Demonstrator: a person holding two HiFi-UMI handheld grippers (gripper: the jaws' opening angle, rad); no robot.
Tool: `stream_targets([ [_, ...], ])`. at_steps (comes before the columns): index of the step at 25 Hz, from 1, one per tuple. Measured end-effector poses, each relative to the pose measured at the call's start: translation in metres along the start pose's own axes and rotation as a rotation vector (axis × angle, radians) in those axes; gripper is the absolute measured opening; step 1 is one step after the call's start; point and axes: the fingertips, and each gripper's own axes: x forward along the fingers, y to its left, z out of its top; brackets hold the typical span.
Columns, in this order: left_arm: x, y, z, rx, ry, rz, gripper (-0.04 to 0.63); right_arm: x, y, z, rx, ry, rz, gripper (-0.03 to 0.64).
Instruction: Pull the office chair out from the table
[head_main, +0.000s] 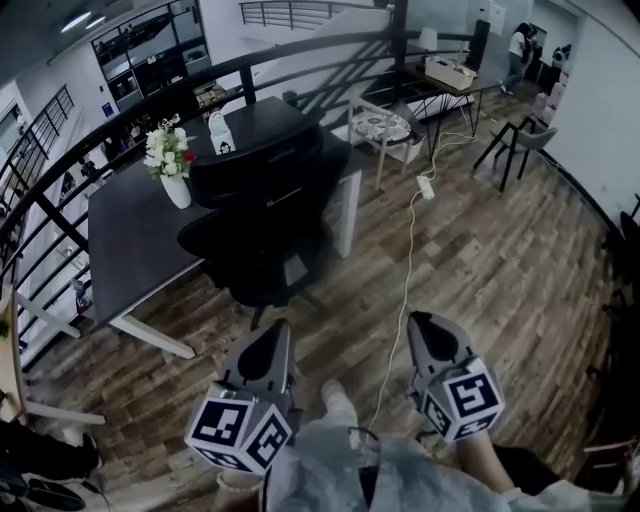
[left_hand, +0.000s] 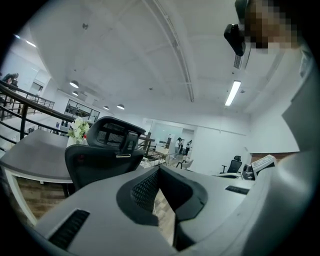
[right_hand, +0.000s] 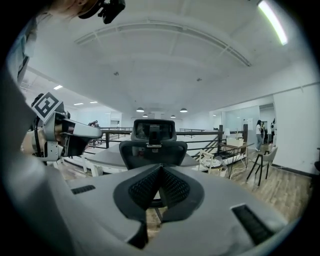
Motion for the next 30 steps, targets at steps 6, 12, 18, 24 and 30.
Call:
stream_targets([
  [6, 0.038, 0.034, 0.019, -0.022, -0.011, 0.042, 0.011, 0.048, -0.019, 0.021, -0.024, -0.003, 0.023, -0.005],
  [12, 0.077, 0.053, 0.035, -0.003, -0.022, 0.066, 0.011, 0.092, -0.037, 0.032, -0.032, -0.001, 0.041, -0.005],
  [18, 0.100, 0.074, 0.048, 0.012, -0.035, 0.079, 0.011, 0.138, -0.047, 0.042, -0.043, -0.012, 0.067, -0.005],
  [24, 0.107, 0.099, 0.061, 0.068, -0.061, 0.137, 0.011, 0.180, -0.049, 0.047, -0.060, -0.008, 0.104, -0.005],
  [30, 0.097, 0.126, 0.060, 0.101, -0.064, 0.227, 0.011, 0.214, -0.056, 0.059, -0.109, -0.022, 0.106, -0.003],
])
